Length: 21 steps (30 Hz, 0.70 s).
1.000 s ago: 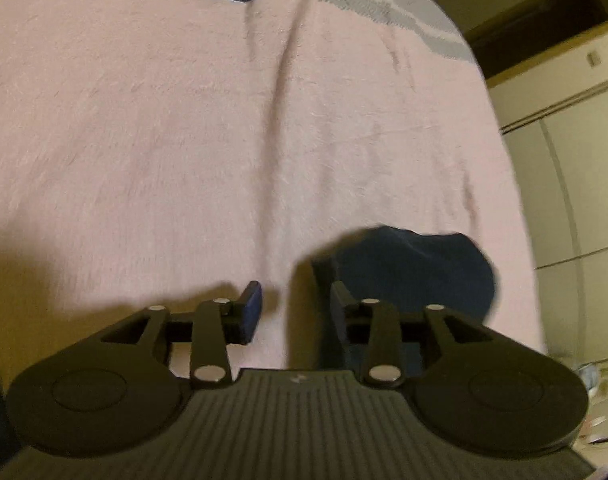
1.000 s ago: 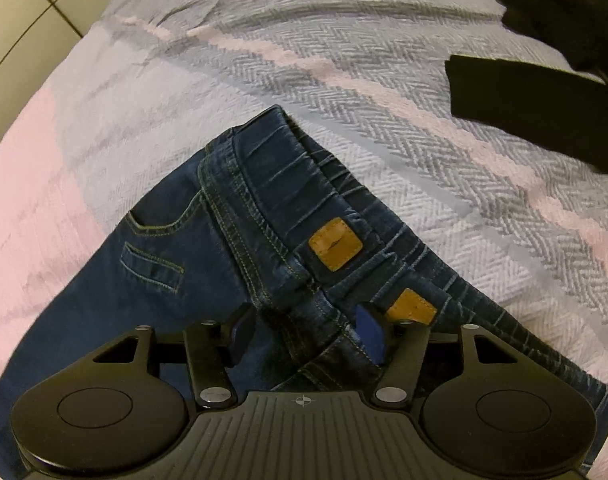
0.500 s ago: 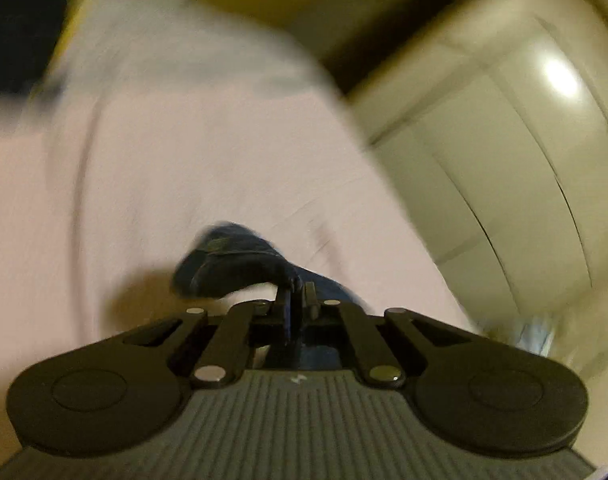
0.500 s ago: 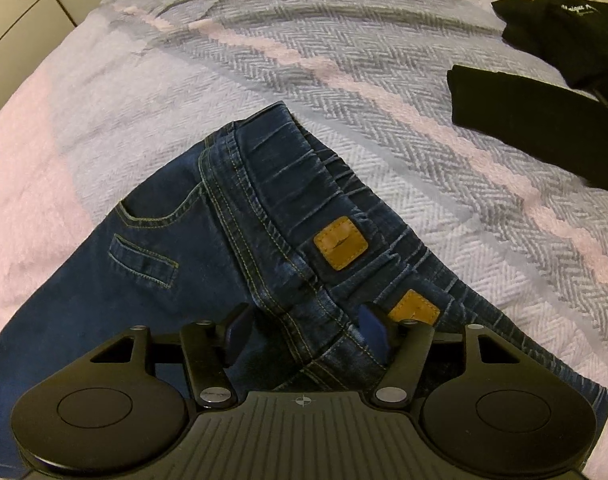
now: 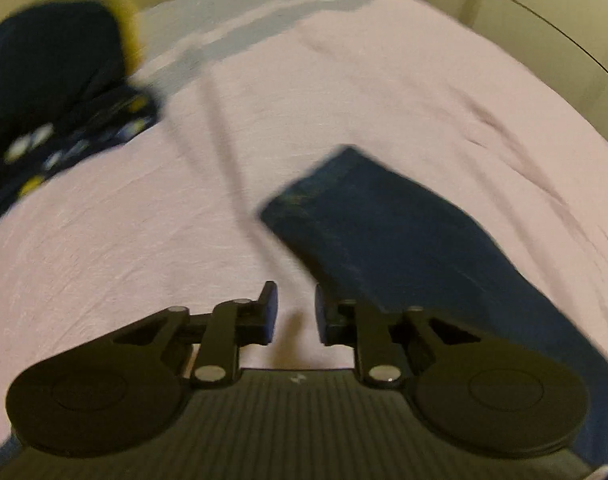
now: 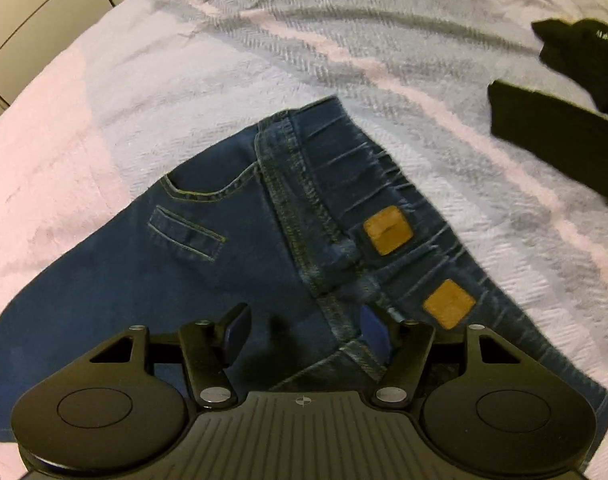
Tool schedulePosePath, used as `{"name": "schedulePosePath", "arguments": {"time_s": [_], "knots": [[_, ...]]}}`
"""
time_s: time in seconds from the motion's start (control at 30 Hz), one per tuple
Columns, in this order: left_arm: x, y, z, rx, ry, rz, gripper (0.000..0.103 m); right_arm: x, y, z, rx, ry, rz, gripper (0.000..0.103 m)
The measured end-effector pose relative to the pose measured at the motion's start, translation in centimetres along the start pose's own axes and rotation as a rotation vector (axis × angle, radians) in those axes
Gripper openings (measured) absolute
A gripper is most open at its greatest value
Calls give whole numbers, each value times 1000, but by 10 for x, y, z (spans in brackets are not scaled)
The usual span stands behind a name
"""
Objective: Fold clothes
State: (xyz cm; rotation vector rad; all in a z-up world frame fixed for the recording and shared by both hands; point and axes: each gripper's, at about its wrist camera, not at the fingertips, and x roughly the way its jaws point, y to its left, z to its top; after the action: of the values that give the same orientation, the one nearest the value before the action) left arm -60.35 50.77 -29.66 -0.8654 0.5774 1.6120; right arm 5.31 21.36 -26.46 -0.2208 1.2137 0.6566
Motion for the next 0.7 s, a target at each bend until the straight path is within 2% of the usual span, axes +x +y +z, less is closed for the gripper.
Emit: {"name": "schedulePosePath", "arguments": {"time_s": [0.07,0.13,0.2,0.27,0.43,0.53,0.7], "knots": [[2,-23,-4,102,18,-38,15,-3,2,-5,-37,-12,24,64],[15,-46,-13,185,74,-41,15,-2,10,-11,-109,-4,19,64],[26,-59,-23,187,138,-35,13,3,14,-17,-183,7,-54,64],[15,-67,-33,164,170,-90,12,-4,10,-22,-221,-6,-117,64],[-41,-104,-81,252,223,-266,12,-35,-30,-34,-185,-37,-122,64],[-70,-126,-124,309,285,-361,12,-54,-55,-43,-146,-37,-97,64],[-103,-159,-174,326,357,-452,12,-77,-70,-41,-210,-74,44,62]]}}
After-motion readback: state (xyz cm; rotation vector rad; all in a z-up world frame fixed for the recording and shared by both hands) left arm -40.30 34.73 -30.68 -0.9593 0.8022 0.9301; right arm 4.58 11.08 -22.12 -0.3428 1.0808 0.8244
